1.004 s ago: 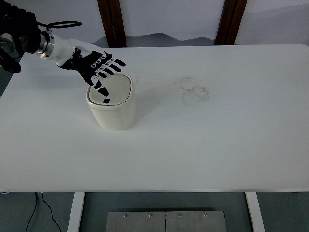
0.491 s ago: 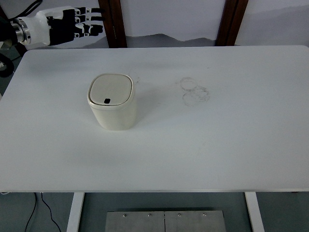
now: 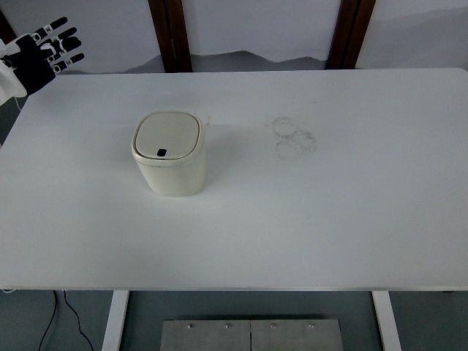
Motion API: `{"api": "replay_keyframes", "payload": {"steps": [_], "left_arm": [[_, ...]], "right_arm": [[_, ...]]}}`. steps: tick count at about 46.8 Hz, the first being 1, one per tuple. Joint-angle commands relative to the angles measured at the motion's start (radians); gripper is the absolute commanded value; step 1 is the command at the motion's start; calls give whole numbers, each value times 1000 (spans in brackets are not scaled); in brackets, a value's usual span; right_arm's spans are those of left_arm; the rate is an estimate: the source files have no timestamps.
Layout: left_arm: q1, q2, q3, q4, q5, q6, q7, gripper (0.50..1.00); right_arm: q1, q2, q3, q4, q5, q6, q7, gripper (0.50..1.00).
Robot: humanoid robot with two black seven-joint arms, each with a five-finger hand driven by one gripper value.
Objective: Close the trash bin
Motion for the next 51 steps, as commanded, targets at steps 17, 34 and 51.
{"api": "replay_keyframes", "payload": {"steps": [17,34,51], "left_arm": [[199,-30,-14,59,-114,-6,-151,1000],[228,-27,-43,58,-134,-8,-182,1000],[228,-14,-46,59,-132,-9,-182,1000]], "right_arm": [[0,0,0,0,0,0,-1,991],[0,0,0,0,0,0,1,993],[0,0,1,2,2,0,1,993]]}}
